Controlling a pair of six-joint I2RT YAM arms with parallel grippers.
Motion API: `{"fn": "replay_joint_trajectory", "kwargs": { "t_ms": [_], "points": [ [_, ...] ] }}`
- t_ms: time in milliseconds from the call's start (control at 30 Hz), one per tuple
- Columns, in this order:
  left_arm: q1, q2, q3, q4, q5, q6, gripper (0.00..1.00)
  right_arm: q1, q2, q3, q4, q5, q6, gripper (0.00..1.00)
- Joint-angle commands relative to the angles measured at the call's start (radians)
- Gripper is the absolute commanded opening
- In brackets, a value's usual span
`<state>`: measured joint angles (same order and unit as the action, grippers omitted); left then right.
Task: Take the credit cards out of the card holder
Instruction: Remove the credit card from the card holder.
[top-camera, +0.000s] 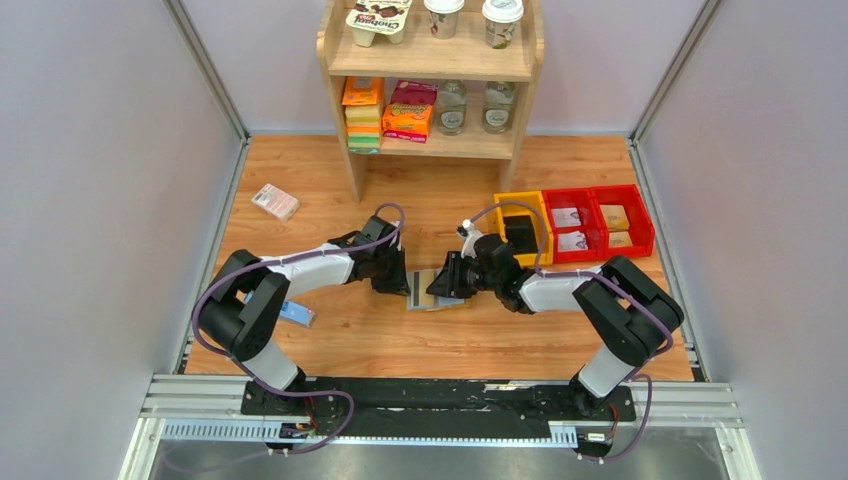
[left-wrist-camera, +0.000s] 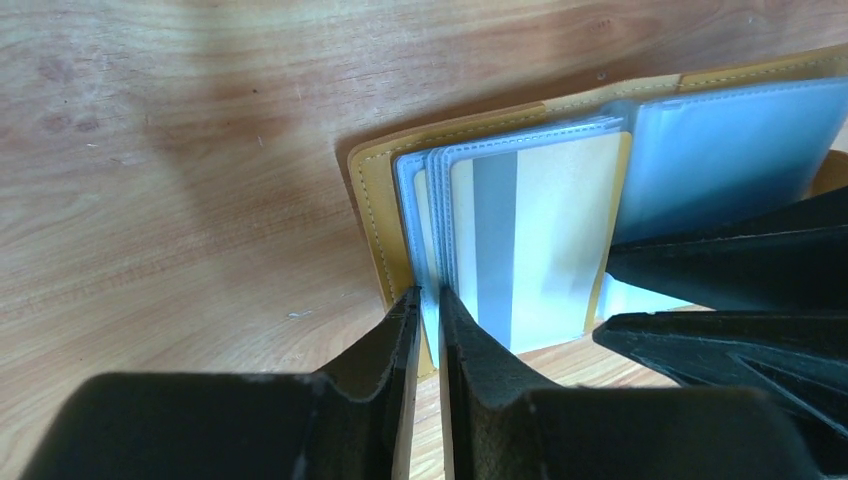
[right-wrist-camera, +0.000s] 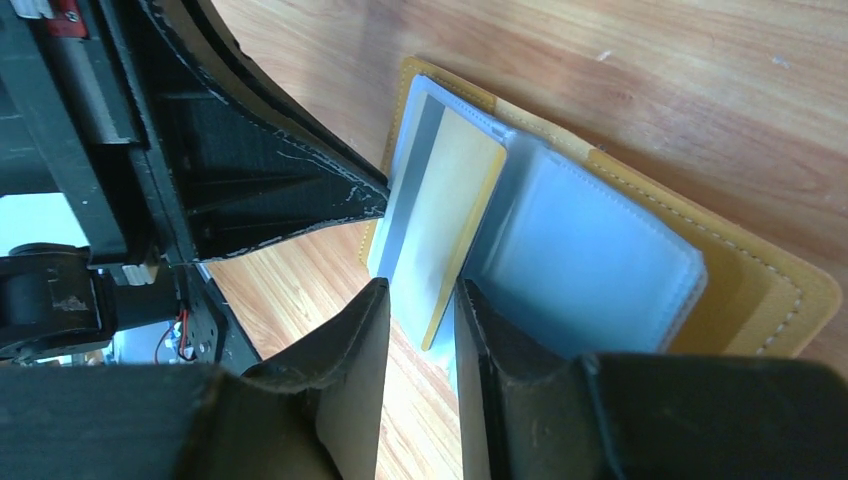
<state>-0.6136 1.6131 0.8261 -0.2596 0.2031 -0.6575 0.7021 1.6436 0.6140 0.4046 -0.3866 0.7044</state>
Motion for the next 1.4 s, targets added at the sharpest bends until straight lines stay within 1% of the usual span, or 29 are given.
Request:
{"fn": "replay_joint_trajectory", "kwargs": {
  "t_ms": [0, 267, 467, 600, 900, 1100, 1233, 1367],
  "points": [
    [-0.005, 0.041, 0.008, -0.020, -0.051, 0.032, 0.20, 0.004, -0.044, 0.012, 0.105, -0.064, 0.041, 0.31],
    [-0.005, 0.056, 0.027, -0.047, -0.071, 0.042, 0.19, 0.000, -0.019, 0.021, 0.134, -0.087, 0.069, 0.28],
    [-0.009, 0.056, 0.027, -0.043, -0.068, 0.039, 0.19, -0.001, 0.034, 0.049, 0.134, -0.115, 0.082, 0.25],
    [-0.015, 0.054, 0.031, -0.041, -0.060, 0.036, 0.18, 0.000, 0.082, 0.099, 0.045, -0.118, 0.075, 0.22],
    [-0.034, 0.077, 0.038, -0.032, -0.057, 0.036, 0.18, 0.000, 0.165, 0.135, 0.112, -0.207, 0.124, 0.23],
    [-0.034, 0.079, 0.039, -0.059, -0.100, 0.050, 0.18, -0.001, 0.156, 0.125, 0.097, -0.221, 0.107, 0.21],
    [-0.034, 0.083, 0.038, -0.081, -0.126, 0.053, 0.15, -0.013, 0.154, 0.093, 0.132, -0.253, 0.106, 0.10],
    [-0.034, 0.094, 0.025, -0.086, -0.128, 0.053, 0.12, -0.035, 0.160, 0.057, 0.195, -0.281, 0.115, 0.01]
  ]
}}
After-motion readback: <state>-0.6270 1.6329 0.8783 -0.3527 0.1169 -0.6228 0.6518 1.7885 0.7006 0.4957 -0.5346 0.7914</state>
